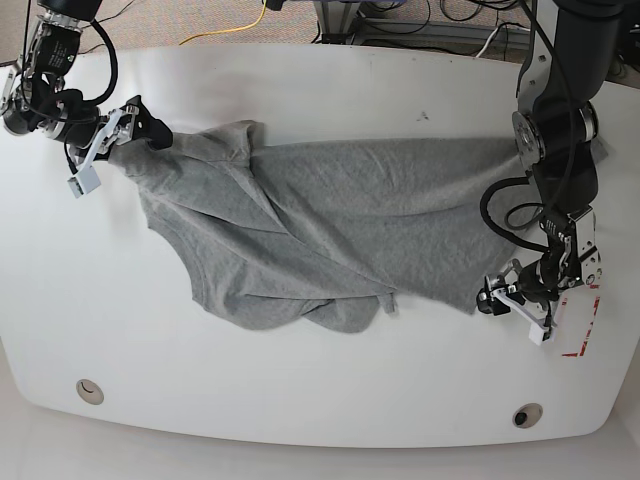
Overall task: Layout the t-shirt on the table in an organized manner, then fold the t-shirt properly
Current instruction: 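Grasp the shirt edge with the left gripper near the red mark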
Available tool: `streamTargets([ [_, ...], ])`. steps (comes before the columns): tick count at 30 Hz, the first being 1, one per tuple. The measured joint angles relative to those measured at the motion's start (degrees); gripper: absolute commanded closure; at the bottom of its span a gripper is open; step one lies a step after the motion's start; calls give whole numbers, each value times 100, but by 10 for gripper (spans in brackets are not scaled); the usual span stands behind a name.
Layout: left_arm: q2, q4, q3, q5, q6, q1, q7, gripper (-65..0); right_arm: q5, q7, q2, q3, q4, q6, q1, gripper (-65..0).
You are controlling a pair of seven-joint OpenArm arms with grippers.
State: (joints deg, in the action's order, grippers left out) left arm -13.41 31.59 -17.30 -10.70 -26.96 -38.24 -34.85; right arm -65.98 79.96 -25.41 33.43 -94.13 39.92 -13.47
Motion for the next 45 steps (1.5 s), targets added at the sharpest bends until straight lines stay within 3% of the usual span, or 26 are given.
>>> streamTargets([
  [7, 109, 0, 654, -28, -9, 2, 0, -388, 9, 4, 2, 0, 0, 0, 7, -530],
  [21, 350, 0, 697, -48, -26, 11, 59, -382, 9, 2, 0, 0, 0, -2, 9, -530],
  [24, 350, 0, 697, -48, -28, 13, 59, -308, 9, 2, 2, 0, 0, 0, 9, -530],
  [30, 352, 0, 697, -42, -7, 31, 22, -26, 9, 2, 0, 2, 0, -2, 7, -530],
  [42, 348, -2, 697, -44, -20, 31, 20, 0, 9, 4, 0, 2, 0, -2, 26, -530],
  [45, 330, 9, 697, -44, -184, 28, 20, 0, 13, 4, 0, 2, 0, -2, 76, -530],
])
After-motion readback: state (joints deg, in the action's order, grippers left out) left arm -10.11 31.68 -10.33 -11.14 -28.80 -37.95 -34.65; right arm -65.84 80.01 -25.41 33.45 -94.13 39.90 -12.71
